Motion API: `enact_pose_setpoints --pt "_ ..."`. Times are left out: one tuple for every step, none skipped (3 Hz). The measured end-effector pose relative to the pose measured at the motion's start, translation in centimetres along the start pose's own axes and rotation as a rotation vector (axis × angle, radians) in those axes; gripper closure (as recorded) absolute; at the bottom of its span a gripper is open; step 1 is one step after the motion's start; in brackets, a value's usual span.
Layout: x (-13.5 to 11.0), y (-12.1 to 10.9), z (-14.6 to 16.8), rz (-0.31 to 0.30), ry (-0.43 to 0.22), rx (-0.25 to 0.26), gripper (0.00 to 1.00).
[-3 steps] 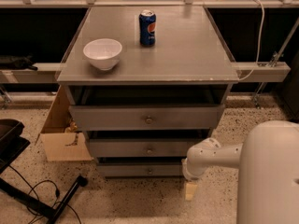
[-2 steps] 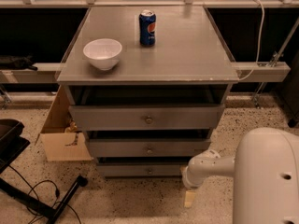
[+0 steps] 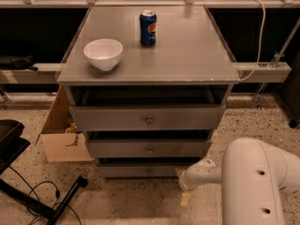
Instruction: Open bottom drawer
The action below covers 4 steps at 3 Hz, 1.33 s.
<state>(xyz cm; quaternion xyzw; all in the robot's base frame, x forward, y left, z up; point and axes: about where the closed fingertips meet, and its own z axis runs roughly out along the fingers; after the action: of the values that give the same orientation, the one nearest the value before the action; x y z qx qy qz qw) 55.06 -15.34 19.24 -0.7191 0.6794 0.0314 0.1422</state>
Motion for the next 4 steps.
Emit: enact_pose_setpoints --pt "0.1 -2.5 1.9 -0.033 0.015 0.039 0.00" --pt "-0.3 -5.2 3.4 -0.051 0.042 0.066 0.00" --pt "-0.7 -7.8 4.8 -0.061 0.097 0.081 0.00" --pt "-1.1 -8.6 7.2 -0.022 0.155 0.069 0.17"
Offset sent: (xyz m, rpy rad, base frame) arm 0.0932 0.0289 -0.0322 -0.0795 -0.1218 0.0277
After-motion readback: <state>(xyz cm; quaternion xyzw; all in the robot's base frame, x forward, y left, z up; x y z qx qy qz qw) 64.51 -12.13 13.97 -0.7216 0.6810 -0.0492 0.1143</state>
